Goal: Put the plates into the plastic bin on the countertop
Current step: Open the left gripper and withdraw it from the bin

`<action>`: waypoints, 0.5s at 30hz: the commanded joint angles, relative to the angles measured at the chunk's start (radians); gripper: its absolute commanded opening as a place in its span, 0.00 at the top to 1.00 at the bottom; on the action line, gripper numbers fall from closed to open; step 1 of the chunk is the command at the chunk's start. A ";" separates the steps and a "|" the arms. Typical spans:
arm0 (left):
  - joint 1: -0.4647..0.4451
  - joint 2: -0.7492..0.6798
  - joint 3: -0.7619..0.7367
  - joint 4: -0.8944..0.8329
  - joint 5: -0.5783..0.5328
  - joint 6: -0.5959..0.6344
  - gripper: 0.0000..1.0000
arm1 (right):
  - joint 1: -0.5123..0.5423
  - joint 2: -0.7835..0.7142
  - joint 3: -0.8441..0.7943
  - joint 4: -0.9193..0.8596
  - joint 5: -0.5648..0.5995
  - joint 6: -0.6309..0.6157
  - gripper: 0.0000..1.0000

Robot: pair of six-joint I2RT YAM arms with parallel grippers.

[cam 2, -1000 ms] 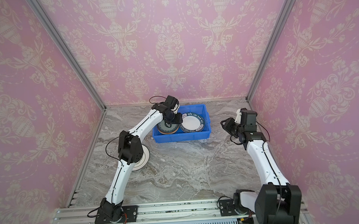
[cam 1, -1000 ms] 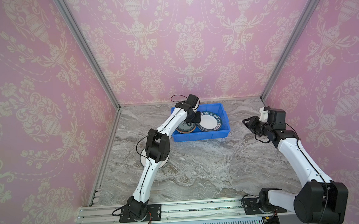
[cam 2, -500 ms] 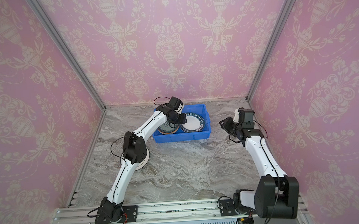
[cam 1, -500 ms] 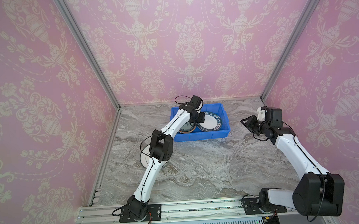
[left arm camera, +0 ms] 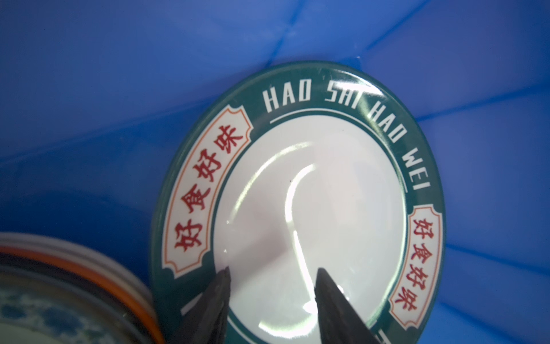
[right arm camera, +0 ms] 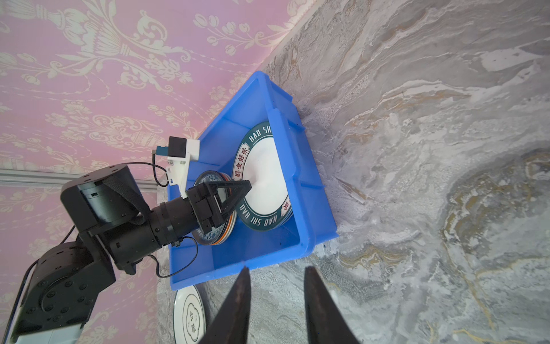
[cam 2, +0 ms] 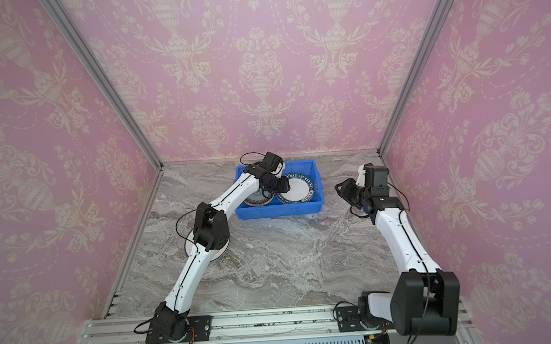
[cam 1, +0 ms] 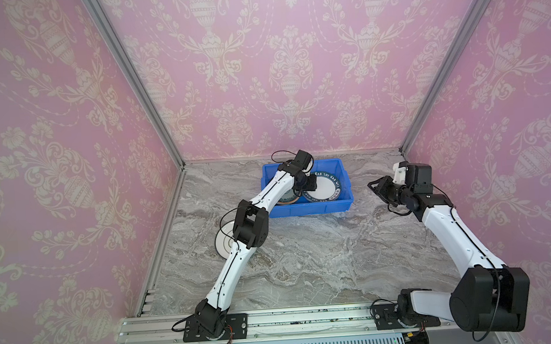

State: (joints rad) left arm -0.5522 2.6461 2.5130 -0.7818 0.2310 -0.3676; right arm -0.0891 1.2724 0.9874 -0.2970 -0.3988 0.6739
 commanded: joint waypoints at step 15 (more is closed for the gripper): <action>0.051 -0.574 -0.436 0.172 0.114 -0.041 0.39 | 0.329 -0.117 -0.144 0.334 0.044 0.152 0.72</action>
State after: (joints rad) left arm -0.5282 2.2211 2.2635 -0.7116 0.2836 -0.3714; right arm 0.1978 1.1599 0.8829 -0.0612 -0.3851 0.7689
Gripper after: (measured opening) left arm 0.606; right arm 0.281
